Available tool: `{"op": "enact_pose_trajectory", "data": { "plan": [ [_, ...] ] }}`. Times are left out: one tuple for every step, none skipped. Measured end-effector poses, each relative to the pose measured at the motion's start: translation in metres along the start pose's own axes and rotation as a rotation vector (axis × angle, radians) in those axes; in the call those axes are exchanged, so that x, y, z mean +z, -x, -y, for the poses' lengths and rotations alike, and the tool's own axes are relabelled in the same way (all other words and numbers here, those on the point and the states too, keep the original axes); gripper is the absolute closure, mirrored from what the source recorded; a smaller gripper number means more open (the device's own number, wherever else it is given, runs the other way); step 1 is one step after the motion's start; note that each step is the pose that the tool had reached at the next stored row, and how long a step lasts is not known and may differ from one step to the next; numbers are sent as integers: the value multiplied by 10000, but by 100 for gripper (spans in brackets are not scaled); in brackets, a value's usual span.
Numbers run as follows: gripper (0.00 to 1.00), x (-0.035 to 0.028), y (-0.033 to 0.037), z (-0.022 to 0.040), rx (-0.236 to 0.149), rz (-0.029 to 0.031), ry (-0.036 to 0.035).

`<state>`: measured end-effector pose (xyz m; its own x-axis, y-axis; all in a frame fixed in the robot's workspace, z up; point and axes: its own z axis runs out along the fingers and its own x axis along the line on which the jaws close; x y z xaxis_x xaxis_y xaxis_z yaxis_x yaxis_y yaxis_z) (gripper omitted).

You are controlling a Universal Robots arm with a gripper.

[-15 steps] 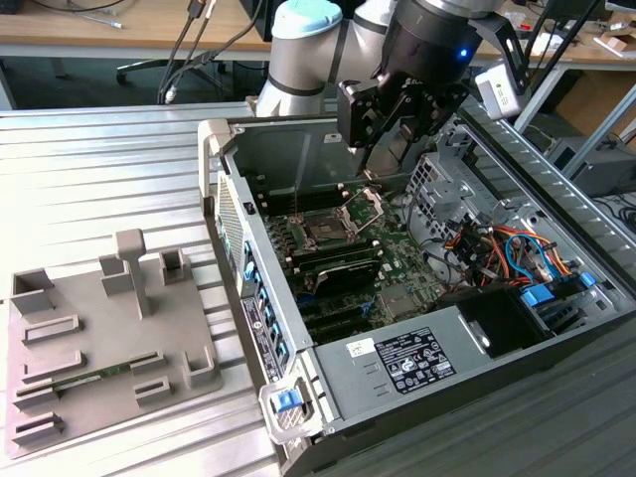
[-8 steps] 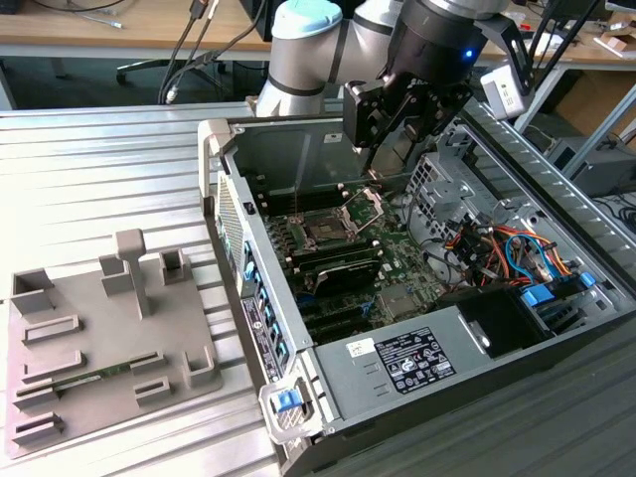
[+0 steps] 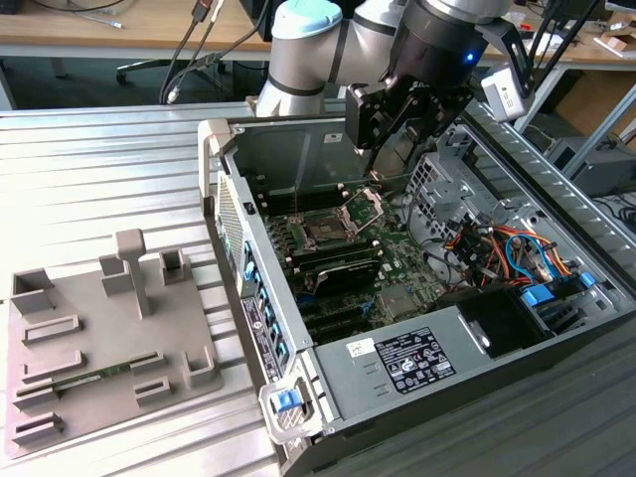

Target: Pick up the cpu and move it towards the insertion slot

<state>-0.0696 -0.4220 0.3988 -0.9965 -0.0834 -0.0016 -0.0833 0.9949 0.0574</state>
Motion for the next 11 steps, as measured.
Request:
{"op": "enact_pose_trajectory", "data": {
  "plan": [
    [45,1,4,0,0,0,0],
    [45,3,10,-1,0,0,0],
    [45,4,17,-1,0,-1,-1],
    [45,5,20,-1,0,-1,-2],
    [45,5,23,-1,0,0,-1],
    [45,7,27,-1,0,0,0],
    [45,7,32,0,-1,0,-1],
    [45,8,36,0,0,0,0],
    [45,8,39,0,0,-1,-1],
    [45,9,42,1,0,0,-1],
    [45,9,44,1,0,0,-1]
  ]
}}
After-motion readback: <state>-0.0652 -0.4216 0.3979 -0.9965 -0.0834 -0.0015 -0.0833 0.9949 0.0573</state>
